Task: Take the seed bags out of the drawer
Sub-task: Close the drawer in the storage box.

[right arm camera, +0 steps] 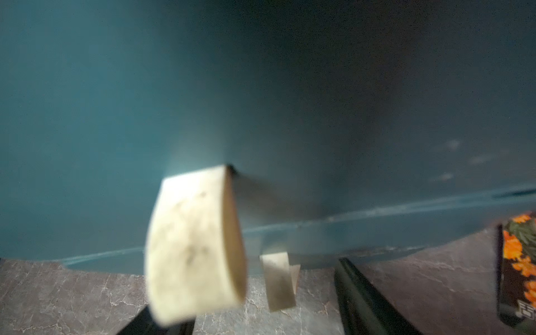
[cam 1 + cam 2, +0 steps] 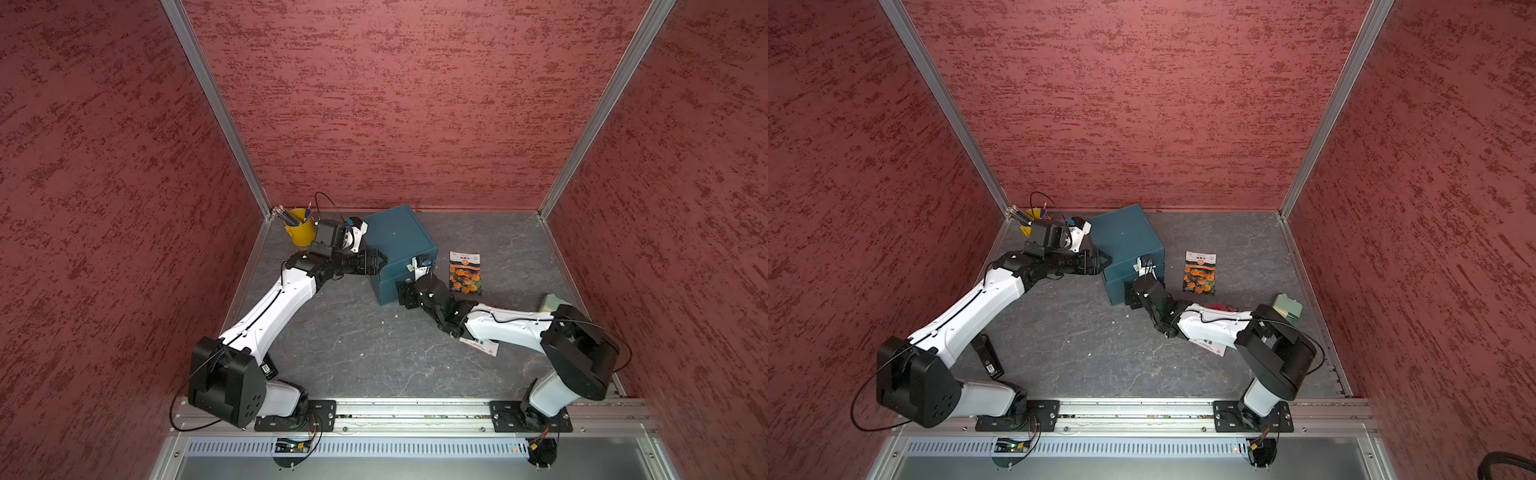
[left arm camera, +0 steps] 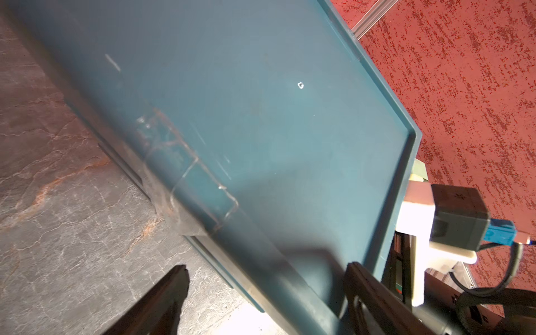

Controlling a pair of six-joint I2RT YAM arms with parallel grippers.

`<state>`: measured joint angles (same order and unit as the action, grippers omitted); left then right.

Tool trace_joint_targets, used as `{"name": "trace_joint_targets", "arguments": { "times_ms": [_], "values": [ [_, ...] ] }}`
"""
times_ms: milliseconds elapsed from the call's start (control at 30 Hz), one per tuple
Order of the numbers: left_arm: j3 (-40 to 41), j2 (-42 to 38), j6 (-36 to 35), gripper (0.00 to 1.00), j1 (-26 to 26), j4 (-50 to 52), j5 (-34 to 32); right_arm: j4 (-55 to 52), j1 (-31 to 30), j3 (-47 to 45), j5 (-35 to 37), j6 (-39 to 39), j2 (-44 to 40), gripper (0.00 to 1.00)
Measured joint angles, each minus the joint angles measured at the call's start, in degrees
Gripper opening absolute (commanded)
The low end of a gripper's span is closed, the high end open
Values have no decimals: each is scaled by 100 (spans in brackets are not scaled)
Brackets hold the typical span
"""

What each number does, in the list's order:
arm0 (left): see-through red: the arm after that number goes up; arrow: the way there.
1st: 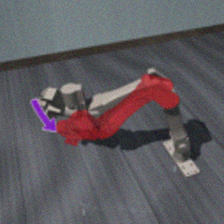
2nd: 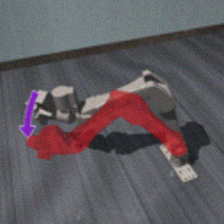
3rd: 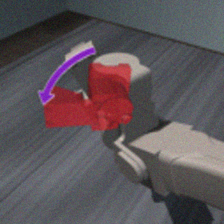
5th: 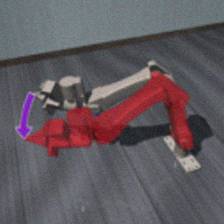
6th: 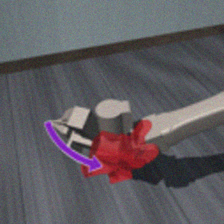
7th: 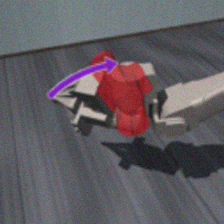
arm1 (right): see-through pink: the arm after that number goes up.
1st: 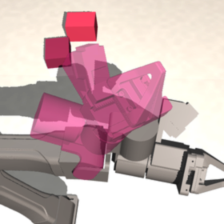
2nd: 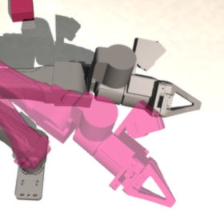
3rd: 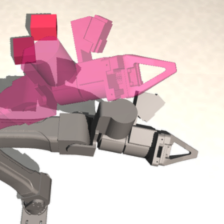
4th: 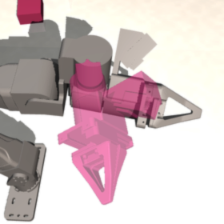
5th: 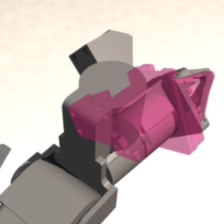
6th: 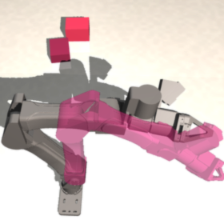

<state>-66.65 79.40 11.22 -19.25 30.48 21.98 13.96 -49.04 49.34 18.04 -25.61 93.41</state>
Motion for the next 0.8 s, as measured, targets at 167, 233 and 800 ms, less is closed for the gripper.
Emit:
{"name": "trace_joint_targets", "arguments": {
  "times_ms": [167,233,800],
  "values": [
    [0,-2,-15,87,2,4,2,-17,28,0,-4,-35,2,77],
    [0,0,-17,87,2,4,2,-48,37,-9,-7,-105,-33,78],
    [7,0,-15,87,2,-4,9,179,140,-1228,-1248,-1991,-756,72]
  ]
}}
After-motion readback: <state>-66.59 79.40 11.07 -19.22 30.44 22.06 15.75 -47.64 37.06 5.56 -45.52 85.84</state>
